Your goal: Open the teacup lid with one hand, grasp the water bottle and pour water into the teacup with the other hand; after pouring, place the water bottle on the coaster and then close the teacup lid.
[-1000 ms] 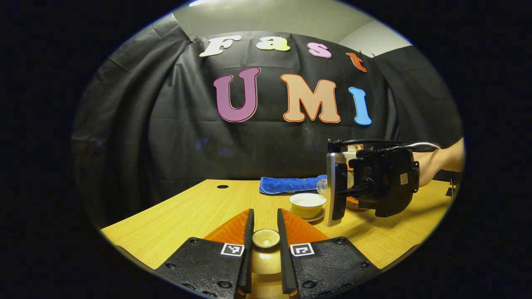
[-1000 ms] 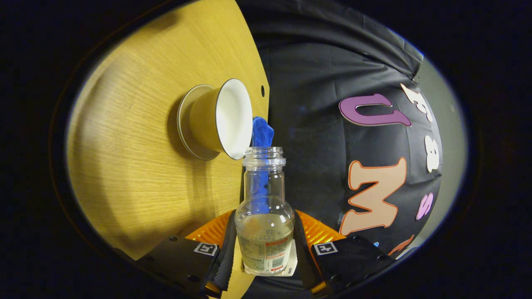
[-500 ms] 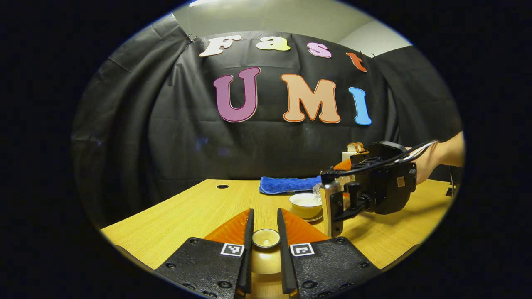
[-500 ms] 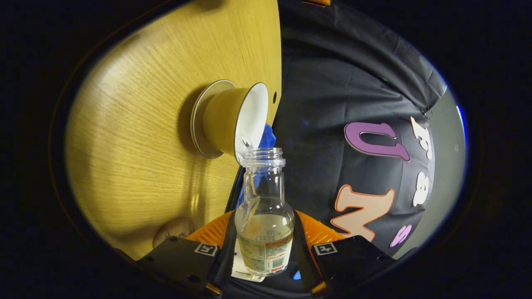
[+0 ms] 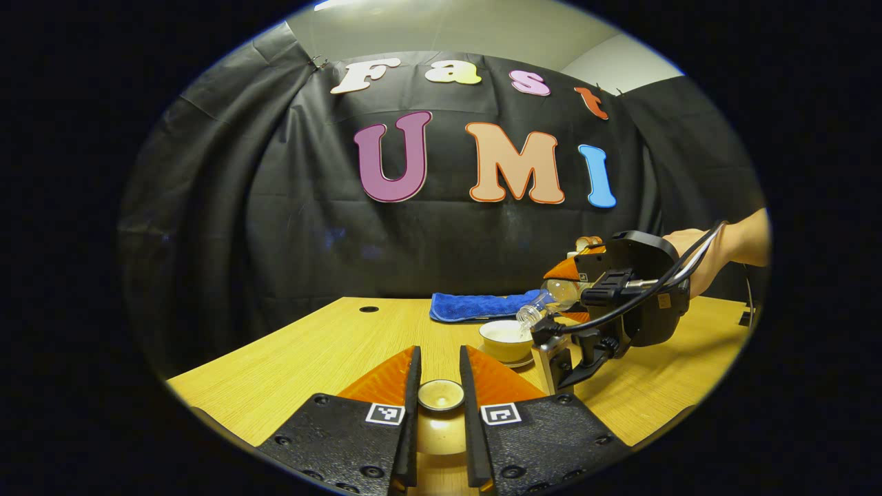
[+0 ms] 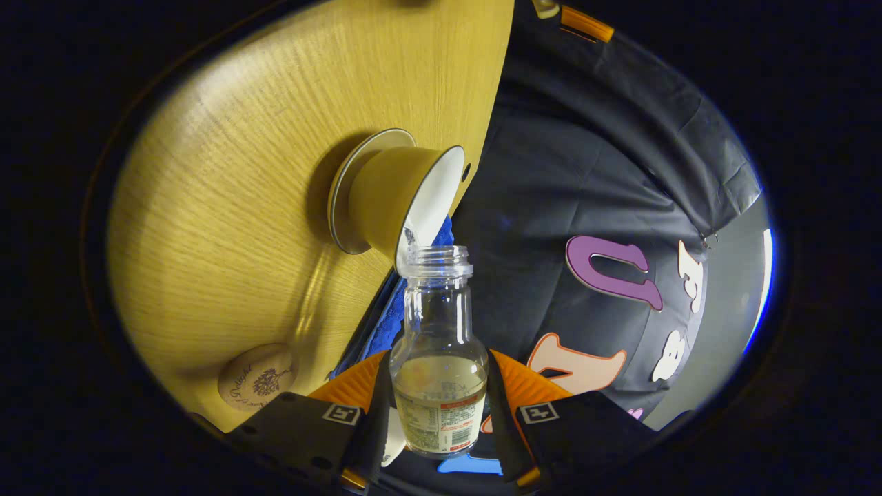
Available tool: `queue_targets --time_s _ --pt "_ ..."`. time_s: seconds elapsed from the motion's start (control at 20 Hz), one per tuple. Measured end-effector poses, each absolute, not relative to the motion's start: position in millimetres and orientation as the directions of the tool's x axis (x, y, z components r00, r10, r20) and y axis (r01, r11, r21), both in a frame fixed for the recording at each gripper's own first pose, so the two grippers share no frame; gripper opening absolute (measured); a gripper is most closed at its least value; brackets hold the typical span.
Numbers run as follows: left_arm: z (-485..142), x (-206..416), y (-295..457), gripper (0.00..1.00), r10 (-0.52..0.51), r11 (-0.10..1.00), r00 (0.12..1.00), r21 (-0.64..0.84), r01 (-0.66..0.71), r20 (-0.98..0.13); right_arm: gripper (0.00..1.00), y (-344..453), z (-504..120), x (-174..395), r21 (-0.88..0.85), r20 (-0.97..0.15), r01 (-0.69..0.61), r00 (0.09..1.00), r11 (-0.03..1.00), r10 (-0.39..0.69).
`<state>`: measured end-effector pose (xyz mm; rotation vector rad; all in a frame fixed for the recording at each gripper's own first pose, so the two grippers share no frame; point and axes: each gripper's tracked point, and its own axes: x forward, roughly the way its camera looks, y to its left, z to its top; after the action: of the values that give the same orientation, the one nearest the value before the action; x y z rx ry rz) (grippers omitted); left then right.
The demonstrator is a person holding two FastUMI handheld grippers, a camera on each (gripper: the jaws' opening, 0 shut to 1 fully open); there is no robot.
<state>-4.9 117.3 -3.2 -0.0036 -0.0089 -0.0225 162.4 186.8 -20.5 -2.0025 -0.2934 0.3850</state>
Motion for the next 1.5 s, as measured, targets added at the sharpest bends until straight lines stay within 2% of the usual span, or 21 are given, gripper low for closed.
queue_targets --time_s 0.5,1.1,1.35,1.5 --pt "-3 -5 117 0.25 -0.022 1.000 1.000 -0.004 0.022 0.008 0.68 197 -15 157 -0.839 -0.134 0.120 0.900 -0.531 0.415" --pt "-3 -5 119 0.25 -0.015 1.000 1.000 -0.004 0.015 0.008 0.67 198 -16 150 -0.848 -0.153 0.097 0.897 -0.521 0.416" --pt "-3 -6 120 0.25 -0.010 1.000 1.000 -0.005 0.010 0.007 0.69 194 -16 152 -0.903 -0.163 0.029 0.899 -0.428 0.406" --pt "-3 -5 120 0.25 -0.010 1.000 1.000 -0.005 0.010 0.007 0.68 192 -3 152 -0.954 -0.174 -0.052 0.899 -0.296 0.402"
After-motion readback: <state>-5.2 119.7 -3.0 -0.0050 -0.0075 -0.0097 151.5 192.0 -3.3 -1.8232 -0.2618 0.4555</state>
